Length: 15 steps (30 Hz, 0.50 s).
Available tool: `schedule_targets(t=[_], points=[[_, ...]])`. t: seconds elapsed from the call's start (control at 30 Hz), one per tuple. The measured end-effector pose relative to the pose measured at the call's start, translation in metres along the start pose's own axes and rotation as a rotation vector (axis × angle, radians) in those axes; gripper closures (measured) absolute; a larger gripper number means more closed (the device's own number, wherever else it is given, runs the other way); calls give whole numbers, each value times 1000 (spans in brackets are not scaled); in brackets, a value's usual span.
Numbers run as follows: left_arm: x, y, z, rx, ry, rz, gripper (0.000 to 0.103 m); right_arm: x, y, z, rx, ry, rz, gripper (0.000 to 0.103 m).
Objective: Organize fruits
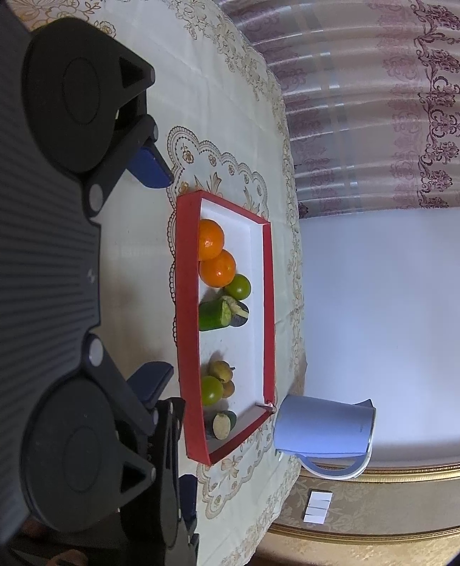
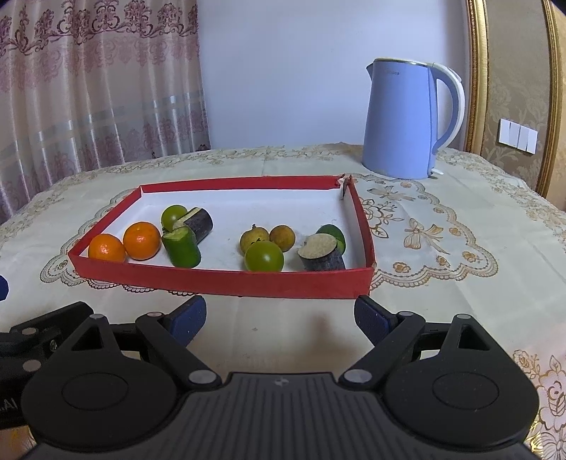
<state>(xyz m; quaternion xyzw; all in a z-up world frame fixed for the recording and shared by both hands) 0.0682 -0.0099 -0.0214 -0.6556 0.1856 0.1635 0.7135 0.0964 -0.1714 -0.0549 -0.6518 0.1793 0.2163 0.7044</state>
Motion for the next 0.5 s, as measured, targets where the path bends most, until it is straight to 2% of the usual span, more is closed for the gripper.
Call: schedule_targets(t=[0.5], points=[[3,1,0,3,-5,-9,0,4,0,3,-12,4,4,12]])
Point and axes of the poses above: each gripper's, at about its wrist camera, not at the fingertips, and x roughly the way its jaws point, z to its left, y to its underside, the point moved 8 cm from there along x, roughly the way its jaws point, and after that the axes turned 3 degrees about -y, right-handed, at the moved point
